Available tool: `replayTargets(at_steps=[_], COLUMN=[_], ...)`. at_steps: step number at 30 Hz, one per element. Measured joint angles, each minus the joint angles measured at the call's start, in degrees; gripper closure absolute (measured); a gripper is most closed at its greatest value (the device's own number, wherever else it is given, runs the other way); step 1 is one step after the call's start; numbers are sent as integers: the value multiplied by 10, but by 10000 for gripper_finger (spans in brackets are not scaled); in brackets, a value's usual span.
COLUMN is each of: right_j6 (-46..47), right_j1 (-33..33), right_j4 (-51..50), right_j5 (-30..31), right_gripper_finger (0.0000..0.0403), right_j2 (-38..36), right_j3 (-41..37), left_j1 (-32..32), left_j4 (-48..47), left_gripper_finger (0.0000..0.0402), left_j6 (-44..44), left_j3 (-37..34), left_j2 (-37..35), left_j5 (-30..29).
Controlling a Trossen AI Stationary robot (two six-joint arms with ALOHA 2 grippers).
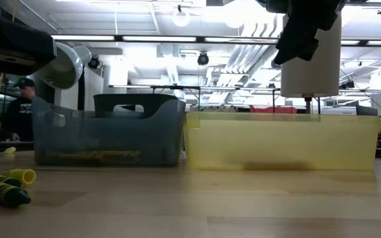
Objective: Sort crayons
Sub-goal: Move the yellow crayon cup to the bottom left of the table, then move the green crayon to the bottom left of the table
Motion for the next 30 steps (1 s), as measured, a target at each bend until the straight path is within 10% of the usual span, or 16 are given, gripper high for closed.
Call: replayTargets(at_steps=[22,30], right_j6=[-29,-20], right_j1=[0,-8], right_j4=[-1,-43], right_j5=[0,2], right_gripper_finger=[265,265], right_j2=[-12,-38], right_j3=[0,1], left_j1=[13,13], left_j4=[-160,-40], left_gripper_finger=[278,282], left_j6=[-52,-299], left_j3=[36,-87], left_j2=[-95,-335], left_j5=[14,-224])
